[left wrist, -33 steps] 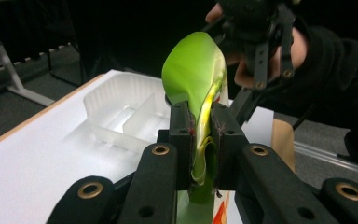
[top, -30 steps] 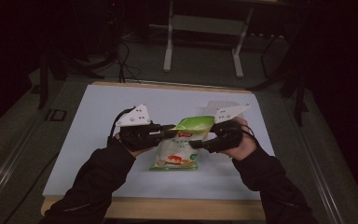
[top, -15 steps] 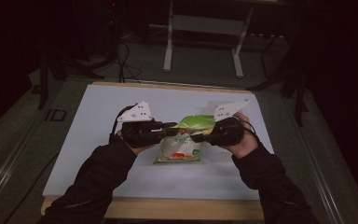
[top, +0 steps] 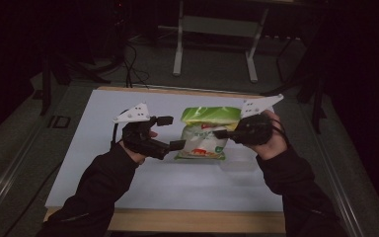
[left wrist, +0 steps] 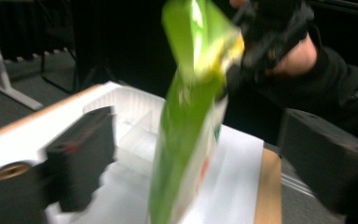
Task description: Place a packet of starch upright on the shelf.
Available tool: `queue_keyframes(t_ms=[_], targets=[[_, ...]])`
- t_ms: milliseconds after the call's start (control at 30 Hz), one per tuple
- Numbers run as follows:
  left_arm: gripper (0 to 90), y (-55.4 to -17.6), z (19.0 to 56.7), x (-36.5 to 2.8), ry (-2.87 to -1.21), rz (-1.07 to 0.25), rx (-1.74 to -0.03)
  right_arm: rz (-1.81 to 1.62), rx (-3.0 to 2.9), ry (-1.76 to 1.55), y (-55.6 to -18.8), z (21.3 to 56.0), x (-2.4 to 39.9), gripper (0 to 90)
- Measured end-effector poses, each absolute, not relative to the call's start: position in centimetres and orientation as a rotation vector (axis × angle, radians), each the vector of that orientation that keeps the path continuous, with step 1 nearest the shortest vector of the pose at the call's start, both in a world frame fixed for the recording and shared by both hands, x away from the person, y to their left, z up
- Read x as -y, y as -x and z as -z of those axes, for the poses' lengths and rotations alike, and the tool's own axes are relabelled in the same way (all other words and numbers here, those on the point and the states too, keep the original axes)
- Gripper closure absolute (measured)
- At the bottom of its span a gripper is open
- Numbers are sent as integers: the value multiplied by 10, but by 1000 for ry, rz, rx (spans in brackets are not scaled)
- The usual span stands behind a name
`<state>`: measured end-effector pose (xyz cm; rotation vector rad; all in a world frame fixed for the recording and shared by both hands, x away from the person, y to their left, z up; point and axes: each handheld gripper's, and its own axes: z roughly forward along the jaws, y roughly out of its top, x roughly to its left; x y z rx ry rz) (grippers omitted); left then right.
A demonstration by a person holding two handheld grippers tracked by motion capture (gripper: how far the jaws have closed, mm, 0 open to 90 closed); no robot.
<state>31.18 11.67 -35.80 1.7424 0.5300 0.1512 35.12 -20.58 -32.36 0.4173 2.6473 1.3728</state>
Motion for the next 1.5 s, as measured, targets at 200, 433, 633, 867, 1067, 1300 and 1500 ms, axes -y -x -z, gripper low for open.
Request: queue_keyframes(t_ms=[200,433,633,867,1067,1300,1500], targets=[[12,-307,375,-130,-1732,-141,-572,-1368,-2573,-446,-357,306,228,857],[12,-295,398,-142,-1759,-191,-578,-1353,-2527,-505,-370,296,254,856],[12,-286,423,-156,-1722,-176,-636,-1337,-2514,-552,-374,301,277,856],[12,-281,444,-170,-1678,-139,-708,-1274,-2553,-596,-376,310,298,856],[12,-278,453,-172,-1664,-136,-731,-1191,-2591,-643,-378,318,308,856],[12,-277,457,-171,-1660,-150,-736,-1076,-2656,-644,-383,330,301,856],[12,-277,462,-168,-1688,-164,-728,-1003,-2688,-636,-388,347,288,856]])
